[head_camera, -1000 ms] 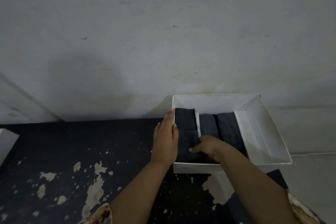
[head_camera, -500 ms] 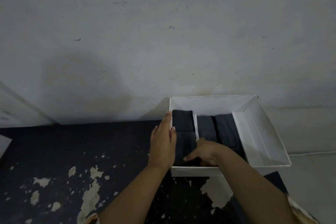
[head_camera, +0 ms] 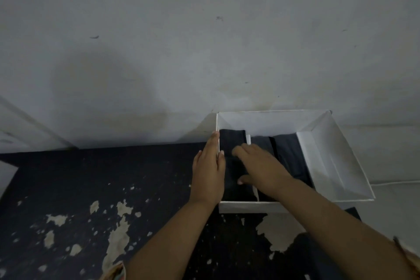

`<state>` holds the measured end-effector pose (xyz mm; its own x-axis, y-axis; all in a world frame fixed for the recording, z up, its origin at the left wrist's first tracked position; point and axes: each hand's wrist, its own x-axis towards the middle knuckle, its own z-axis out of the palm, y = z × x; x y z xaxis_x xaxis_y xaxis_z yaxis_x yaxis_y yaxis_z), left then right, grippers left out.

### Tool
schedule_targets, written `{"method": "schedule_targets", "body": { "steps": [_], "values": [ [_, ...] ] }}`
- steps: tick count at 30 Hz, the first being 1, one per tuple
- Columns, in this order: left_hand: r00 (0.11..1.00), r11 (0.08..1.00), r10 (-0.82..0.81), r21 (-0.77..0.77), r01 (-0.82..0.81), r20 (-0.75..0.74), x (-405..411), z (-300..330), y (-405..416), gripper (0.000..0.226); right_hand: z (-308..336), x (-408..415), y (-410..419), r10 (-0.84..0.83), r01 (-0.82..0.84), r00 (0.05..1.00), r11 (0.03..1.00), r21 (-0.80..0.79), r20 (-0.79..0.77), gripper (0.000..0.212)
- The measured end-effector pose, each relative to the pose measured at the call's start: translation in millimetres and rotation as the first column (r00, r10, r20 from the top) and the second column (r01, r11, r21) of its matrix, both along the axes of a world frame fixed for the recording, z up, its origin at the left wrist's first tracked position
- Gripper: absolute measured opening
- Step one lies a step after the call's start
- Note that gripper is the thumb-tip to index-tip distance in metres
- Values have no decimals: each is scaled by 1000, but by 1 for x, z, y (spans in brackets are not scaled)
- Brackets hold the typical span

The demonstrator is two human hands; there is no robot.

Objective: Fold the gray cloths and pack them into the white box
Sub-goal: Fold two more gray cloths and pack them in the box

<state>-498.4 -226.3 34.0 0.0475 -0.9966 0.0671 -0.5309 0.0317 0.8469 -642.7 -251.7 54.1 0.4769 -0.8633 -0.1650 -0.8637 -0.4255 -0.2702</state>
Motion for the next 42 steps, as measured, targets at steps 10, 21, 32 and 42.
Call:
{"method": "schedule_targets", "body": {
  "steps": [10, 21, 32, 42],
  "values": [
    [1000, 1000, 10, 16, -10, 1, -1, -4, -1, 47, -22, 0, -10, 356, -297, 924, 897, 328, -136, 85],
    [1000, 1000, 11, -6, -11, 12, -2, -7, 0, 48, -30, 5, -9, 351, -233, 904, 884, 405, -245, 93],
    [1000, 999, 3, -46, -3, 14, 0, -6, -2, 39, -16, 11, 6, -491, 370, 713, 870, 327, 500, 31],
    [999, 998, -47, 33, 47, -10, 6, 16, 4, 29, 20, 46, 37, -626, 620, 383, 719, 314, 679, 14]
  ]
}}
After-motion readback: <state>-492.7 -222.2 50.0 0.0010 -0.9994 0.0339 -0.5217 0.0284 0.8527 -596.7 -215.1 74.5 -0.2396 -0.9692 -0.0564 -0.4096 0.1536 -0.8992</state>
